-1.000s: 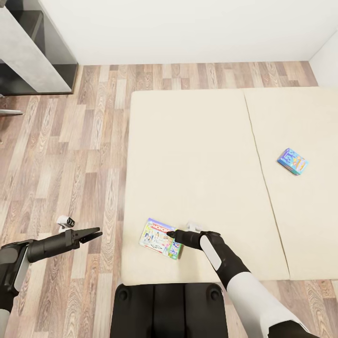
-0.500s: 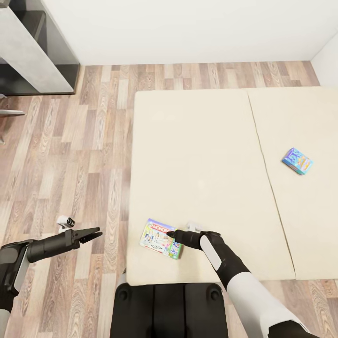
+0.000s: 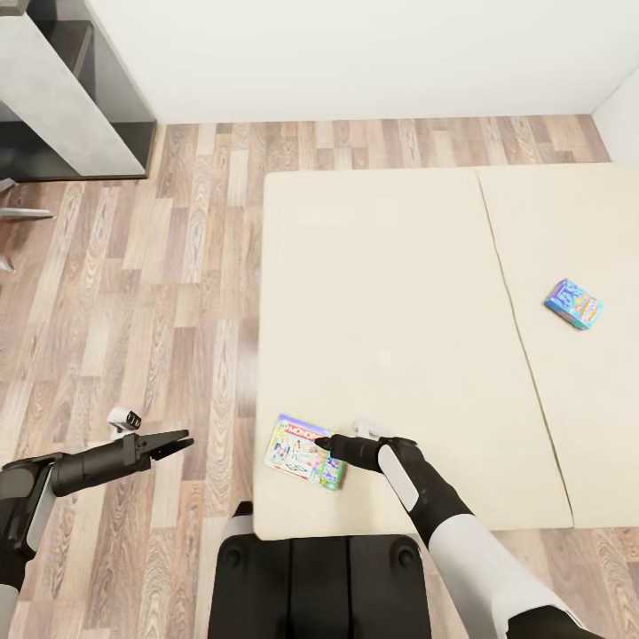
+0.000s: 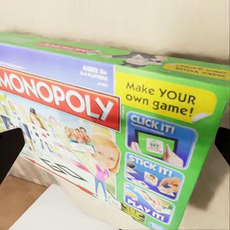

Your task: Put all the toys in the child's room - the three board games (two on the bed and one on the table), the two jigsaw puzzles on the table, and the tennis ball on the table - inside the toy box on the table in the child's room.

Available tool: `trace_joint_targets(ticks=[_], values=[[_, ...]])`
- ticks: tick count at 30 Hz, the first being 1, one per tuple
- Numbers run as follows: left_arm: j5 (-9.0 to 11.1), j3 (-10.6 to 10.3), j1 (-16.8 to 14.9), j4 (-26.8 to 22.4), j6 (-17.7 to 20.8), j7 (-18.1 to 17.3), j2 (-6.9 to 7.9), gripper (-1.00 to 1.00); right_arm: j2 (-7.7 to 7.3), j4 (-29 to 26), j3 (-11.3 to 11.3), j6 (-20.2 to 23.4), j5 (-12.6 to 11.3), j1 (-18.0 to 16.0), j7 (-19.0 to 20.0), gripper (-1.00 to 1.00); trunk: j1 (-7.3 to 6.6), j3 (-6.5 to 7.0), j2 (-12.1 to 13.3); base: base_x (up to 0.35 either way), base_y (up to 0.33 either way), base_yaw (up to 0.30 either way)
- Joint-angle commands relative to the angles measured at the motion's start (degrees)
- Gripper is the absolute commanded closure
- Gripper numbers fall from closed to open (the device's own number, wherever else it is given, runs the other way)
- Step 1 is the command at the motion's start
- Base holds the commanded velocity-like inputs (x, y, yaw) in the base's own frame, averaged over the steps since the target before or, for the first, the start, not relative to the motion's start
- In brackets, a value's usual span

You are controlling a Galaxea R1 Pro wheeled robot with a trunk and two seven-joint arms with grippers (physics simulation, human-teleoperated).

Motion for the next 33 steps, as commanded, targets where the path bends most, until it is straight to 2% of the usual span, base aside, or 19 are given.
trace_joint_targets(ticks=[1,23,33], values=[[-0.05,0.00,-0.01,0.00,0.61,-0.25,0.02,-1.00,0.00,-0.05,-0.02,0.24,0.05,-0.01,0.10,-1.00,0.03,-0.06,-0.09,0.000,0.109,0.000],[-0.05,0.00,-0.01,0.00,0.61,-0.25,0.02,-1.00,-0.03,-0.05,0.03,0.22,0.04,-0.01,0.10,-1.00,0.03,-0.06,-0.09,0.000,0.108,0.000],[-0.05,0.00,-0.01,0.00,0.61,-0.25,0.02,-1.00,0.00,-0.05,0.04,0.08,0.05,0.01,0.07,-1.00,0.03,-0.06,-0.09,0.000,0.020,0.000]])
